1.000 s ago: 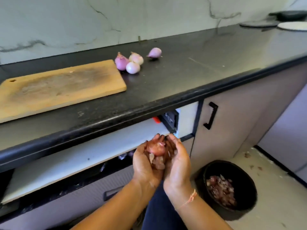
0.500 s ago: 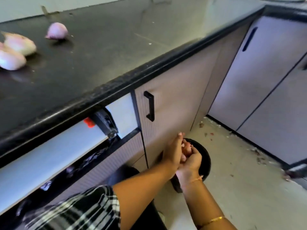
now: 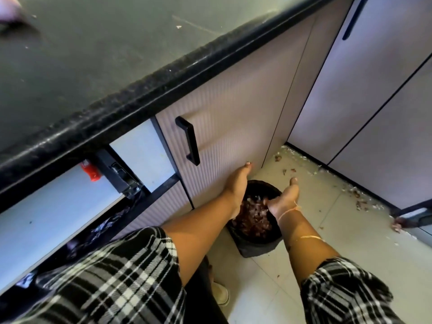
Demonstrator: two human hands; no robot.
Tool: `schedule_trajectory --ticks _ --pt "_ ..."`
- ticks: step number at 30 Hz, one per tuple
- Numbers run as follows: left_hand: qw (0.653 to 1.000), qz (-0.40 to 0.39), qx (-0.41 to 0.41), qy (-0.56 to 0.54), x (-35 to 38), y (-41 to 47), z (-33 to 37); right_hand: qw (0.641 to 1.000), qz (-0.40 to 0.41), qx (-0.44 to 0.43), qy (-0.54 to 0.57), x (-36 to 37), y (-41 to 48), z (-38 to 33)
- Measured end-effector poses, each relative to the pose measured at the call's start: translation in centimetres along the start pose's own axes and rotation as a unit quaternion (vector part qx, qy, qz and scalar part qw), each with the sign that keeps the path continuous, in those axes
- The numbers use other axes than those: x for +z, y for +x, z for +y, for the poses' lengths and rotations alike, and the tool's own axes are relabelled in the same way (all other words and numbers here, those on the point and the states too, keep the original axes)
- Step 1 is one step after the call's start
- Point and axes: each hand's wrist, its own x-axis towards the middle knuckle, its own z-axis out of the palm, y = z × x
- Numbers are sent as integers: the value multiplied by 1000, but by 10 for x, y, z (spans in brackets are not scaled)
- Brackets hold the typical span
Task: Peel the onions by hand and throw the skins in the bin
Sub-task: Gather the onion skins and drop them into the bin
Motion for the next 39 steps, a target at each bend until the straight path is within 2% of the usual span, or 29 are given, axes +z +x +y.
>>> schedule_trajectory --ticks 5,7,10,12,17,22,26,29,36,39 --pt "999 39 5 32 -9 -2 -4 986 62 -62 -139 7 -18 4" --pt "996 72 11 60 -13 -7 -1 980 61 -67 -175 9 -25 11" --pt "985 135 23 104 -21 -13 3 987 13 -70 -145 22 -38 23" --pt "980 153 26 127 -26 -20 6 981 5 -129 -144 32 -48 33" --pt "974 148 61 162 -33 -45 20 912 -16 -355 -206 40 -79 53" --pt "960 137 135 203 -36 -81 43 841 -78 -488 -219 49 -124 55" --pt "942 138 177 248 -43 -116 62 790 -116 -560 -222 57 -166 53" --pt "922 133 250 265 -52 -148 79 746 -159 -612 -209 64 -203 52" --pt "863 196 400 239 -76 -232 119 667 -272 -678 -147 97 -289 56" --pt "839 235 434 229 -98 -261 136 644 -318 -681 -141 124 -323 71"
